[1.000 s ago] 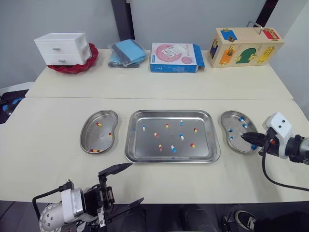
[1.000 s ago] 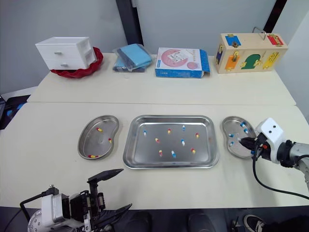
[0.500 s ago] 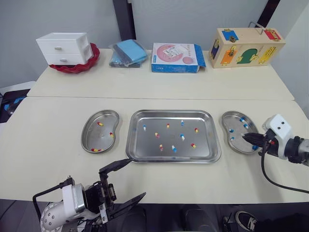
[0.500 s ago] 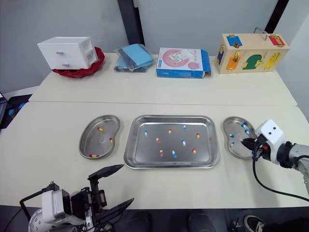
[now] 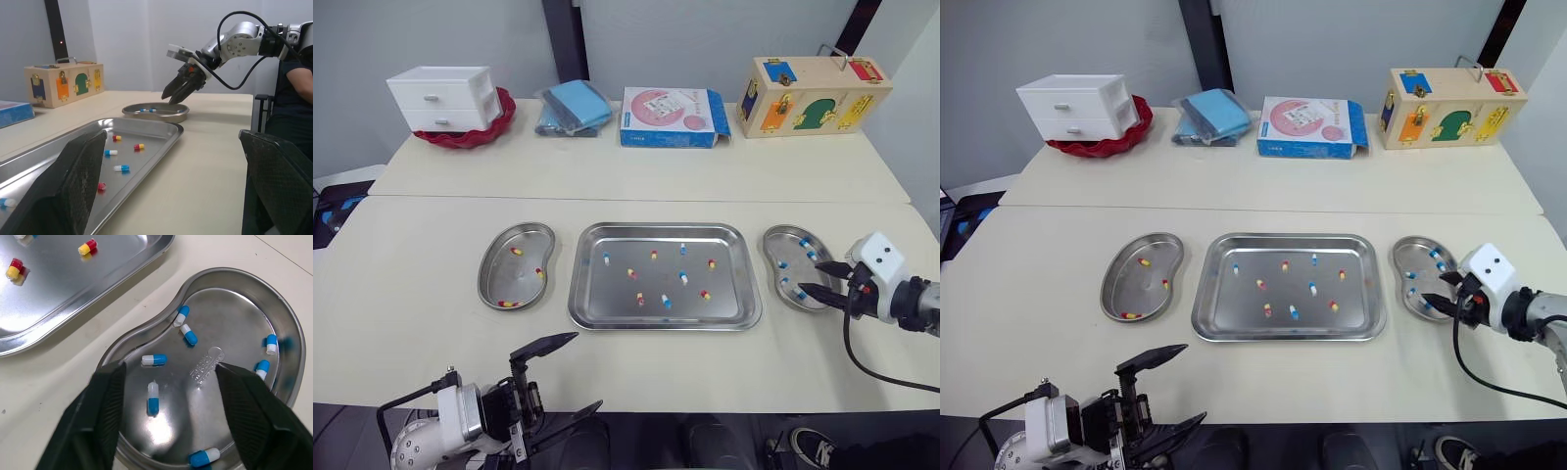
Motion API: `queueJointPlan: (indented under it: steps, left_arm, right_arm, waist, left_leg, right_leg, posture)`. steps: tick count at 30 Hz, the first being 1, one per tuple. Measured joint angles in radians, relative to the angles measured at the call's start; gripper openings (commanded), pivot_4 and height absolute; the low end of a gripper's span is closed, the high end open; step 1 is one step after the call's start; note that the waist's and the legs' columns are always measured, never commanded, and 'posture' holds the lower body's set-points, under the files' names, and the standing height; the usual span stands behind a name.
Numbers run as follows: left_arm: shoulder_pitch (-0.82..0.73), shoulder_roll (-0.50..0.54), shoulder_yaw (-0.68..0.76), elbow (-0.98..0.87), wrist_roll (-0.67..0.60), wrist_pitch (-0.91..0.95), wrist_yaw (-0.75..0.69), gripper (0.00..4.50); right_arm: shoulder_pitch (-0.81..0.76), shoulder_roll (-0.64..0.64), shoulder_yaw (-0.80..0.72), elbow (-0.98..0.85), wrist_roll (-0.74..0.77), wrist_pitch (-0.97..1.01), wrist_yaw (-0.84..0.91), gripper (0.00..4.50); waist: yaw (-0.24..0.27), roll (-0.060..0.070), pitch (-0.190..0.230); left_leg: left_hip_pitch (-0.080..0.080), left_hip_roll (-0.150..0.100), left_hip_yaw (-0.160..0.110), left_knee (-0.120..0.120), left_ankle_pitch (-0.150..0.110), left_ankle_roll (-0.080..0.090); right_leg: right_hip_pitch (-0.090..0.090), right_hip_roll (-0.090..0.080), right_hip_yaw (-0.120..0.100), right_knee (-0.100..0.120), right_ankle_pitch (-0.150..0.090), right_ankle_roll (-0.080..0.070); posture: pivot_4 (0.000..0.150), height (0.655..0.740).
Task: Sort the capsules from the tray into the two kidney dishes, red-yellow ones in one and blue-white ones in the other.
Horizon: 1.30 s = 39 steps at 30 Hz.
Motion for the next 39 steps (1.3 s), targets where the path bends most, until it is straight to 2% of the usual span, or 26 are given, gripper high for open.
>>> queueJointPlan:
  steps: [1,11,17,21,29,39]
  left_arm:
    - [0.0,0.0,0.0,0.0,0.0,-0.002,0.0,4.5]
    - [-0.005,0.002,0.017,-0.017,0.005,0.01,0.063,4.5]
    - [0.083,0.015,0.132,-0.077,0.001,0.097,0.216,4.5]
    - [0.136,0.033,0.216,-0.079,-0.004,0.127,0.254,4.5]
    - [0.189,0.03,0.281,-0.082,-0.004,0.143,0.265,4.5]
    - [0.194,0.017,0.281,-0.086,0.007,0.141,0.269,4.5]
  right_arm:
    - [0.0,0.0,0.0,0.0,0.0,-0.001,0.003,4.44]
    - [0.022,-0.009,-0.044,0.016,0.032,-0.035,0.057,4.44]
    - [0.153,-0.1,-0.219,0.082,0.105,-0.119,0.26,4.44]
    - [0.215,-0.161,-0.285,0.181,0.104,-0.167,0.358,4.44]
    - [0.205,-0.216,-0.266,0.402,0.027,-0.301,0.422,4.44]
    - [0.16,-0.247,-0.225,0.467,-0.008,-0.352,0.437,4.44]
  waist:
    - [0.0,0.0,0.0]
    - [0.001,0.0,0.0]
    - [0.008,0.0,0.0]
    - [0.008,-0.001,0.001]
    - [-0.004,0.0,0.0]
    - [-0.005,0.0,0.0]
  left_leg:
    - [0.0,0.0,0.0,0.0,0.0,0.0]
    - [0.0,0.0,0.0,0.0,0.0,0.0]
    - [0.003,0.0,0.0,0.0,0.0,0.001]
    - [0.009,0.0,0.001,0.0,0.0,0.001]
    - [0.009,0.0,0.005,0.0,-0.001,0.001]
    - [0.009,0.001,0.005,-0.001,-0.001,0.001]
  right_leg:
    - [0.0,0.0,0.0,0.0,0.0,0.0]
    - [0.001,0.0,0.0,0.0,0.0,0.0]
    - [0.005,0.0,0.0,-0.001,0.0,0.0]
    - [0.01,0.0,0.001,-0.004,0.0,0.0]
    - [0.011,0.0,0.004,-0.01,0.001,0.003]
    - [0.012,0.0,0.004,-0.011,0.001,0.003]
  posture:
    - [0.15,0.74]
    - [0.15,0.74]
    - [0.15,0.74]
    - [0.15,0.74]
    - [0.15,0.74]
    - [0.15,0.74]
